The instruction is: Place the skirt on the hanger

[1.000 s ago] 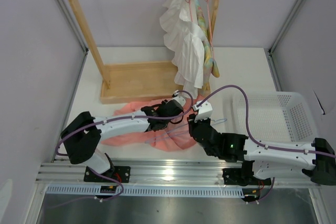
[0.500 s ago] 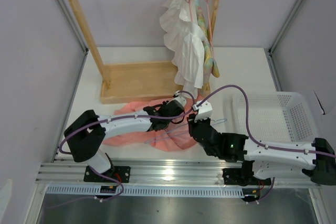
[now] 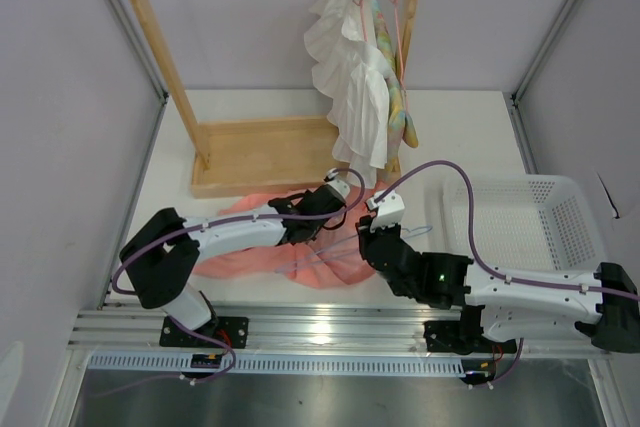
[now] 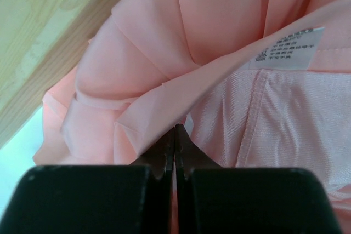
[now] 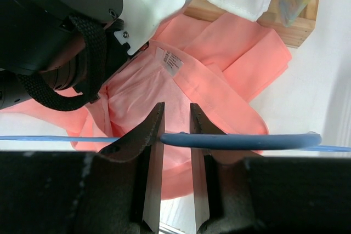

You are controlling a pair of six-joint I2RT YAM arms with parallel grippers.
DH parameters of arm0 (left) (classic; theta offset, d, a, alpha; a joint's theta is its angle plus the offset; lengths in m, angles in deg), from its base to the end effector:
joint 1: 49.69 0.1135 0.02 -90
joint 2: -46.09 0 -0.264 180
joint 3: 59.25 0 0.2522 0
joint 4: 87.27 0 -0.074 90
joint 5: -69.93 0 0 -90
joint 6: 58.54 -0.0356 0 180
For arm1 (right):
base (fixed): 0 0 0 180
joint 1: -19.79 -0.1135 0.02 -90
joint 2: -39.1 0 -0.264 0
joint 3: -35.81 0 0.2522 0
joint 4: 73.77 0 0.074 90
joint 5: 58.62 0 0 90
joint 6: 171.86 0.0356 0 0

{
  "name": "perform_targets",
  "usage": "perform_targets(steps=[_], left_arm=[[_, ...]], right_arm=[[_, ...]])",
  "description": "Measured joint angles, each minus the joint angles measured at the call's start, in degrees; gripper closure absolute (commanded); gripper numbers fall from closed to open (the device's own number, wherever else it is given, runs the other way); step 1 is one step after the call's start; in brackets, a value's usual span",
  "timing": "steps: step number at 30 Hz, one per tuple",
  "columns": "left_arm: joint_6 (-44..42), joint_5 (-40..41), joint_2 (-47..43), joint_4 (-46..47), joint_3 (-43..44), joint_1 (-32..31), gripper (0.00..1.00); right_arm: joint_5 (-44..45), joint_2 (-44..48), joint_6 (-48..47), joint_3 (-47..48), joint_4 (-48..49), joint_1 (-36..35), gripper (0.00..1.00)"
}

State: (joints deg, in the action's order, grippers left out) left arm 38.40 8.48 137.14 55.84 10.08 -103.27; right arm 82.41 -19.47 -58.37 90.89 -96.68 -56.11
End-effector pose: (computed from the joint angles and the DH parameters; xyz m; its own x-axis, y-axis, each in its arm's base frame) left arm 0.2001 -0.2425 0.1943 -0.5706 0.5947 -0.5663 0.4937 0.7995 0.3421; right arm 0.0805 0.2070 0.2806 -0.2748 -0.0652 -0.9593 -0.3606 0.9318 0.0400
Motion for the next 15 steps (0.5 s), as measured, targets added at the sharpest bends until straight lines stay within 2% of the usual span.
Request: perform_targets(steps=[4, 15], left_arm=[[1.6, -3.6, -2.8, -1.3, -0.2, 0.7, 1.0], [10.1, -16.0, -24.4, -1.2, -5.8, 7.2, 1.0]], right_arm=[[0.4, -0.9, 0.9, 2.1, -1.7, 0.0, 1.0], [3.8, -5.7, 5.6, 10.4, -9.4, 2.3, 1.0]])
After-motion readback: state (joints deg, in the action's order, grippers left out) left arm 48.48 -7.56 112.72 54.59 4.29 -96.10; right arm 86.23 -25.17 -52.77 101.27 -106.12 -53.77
